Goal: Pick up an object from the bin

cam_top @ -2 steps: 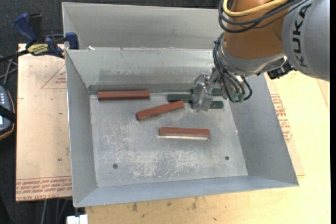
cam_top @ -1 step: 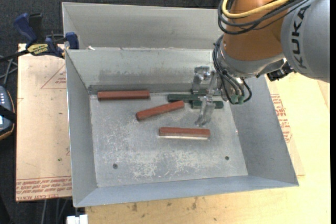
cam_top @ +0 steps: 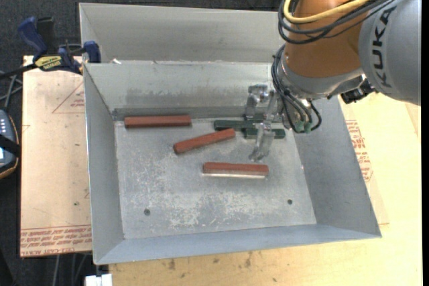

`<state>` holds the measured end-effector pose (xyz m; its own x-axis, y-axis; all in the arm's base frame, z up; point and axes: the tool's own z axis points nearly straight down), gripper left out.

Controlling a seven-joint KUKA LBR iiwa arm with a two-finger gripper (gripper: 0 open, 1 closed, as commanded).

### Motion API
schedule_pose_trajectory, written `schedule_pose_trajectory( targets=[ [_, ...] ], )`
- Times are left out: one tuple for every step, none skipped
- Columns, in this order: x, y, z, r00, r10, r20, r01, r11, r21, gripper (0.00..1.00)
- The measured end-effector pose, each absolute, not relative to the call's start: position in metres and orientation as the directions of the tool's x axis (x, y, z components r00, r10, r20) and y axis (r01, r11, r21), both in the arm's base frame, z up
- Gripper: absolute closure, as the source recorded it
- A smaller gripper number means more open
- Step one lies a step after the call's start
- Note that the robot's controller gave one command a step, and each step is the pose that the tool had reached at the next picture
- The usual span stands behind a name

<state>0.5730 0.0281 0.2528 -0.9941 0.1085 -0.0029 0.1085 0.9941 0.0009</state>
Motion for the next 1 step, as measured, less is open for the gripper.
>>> schedule_pose_trajectory(
  targets=[
    [0.5408,0.0525,0.2081,-0.999,0.043,-0.006,0.043,0.999,0.001,0.00]
  ],
)
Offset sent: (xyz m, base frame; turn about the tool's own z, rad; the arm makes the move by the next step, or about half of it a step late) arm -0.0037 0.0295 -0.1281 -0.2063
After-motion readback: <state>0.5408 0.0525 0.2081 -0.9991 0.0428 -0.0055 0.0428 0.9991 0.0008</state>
